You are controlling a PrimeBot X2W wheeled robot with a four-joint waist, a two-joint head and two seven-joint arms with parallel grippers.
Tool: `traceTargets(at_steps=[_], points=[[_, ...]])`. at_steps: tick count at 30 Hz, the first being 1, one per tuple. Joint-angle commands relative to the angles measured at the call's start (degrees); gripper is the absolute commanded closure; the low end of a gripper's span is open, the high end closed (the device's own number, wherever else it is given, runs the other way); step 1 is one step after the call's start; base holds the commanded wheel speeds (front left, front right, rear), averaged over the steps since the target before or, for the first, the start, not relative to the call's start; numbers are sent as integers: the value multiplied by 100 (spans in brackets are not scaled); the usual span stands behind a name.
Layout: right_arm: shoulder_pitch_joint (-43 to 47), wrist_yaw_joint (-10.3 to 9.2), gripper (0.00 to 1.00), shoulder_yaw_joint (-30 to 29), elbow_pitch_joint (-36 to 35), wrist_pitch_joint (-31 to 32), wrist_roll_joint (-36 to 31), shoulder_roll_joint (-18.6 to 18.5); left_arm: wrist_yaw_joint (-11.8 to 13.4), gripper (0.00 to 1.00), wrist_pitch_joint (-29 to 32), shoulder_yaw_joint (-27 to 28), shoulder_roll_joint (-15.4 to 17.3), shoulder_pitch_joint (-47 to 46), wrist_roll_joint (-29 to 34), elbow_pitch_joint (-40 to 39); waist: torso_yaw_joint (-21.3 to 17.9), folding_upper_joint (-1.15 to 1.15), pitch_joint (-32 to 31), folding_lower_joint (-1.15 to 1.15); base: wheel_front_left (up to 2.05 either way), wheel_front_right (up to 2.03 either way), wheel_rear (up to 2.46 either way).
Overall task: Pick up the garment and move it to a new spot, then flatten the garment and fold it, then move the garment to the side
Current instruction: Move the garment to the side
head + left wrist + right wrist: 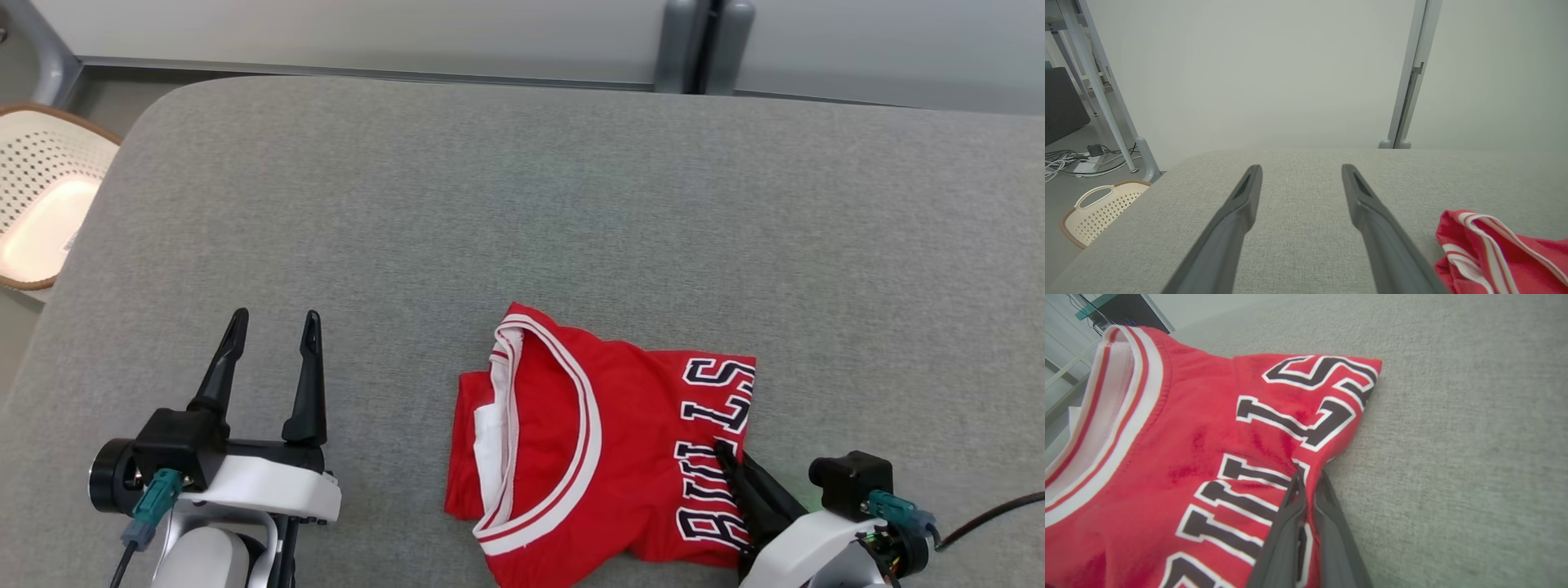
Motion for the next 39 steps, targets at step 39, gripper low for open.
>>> traceTargets(at_steps=[39], points=[[-2211, -7, 100, -3655, 398, -418, 97, -2552, -397, 0, 328, -586, 376, -1560, 648, -1049, -2005, 0, 2158, 0, 0, 0, 0]])
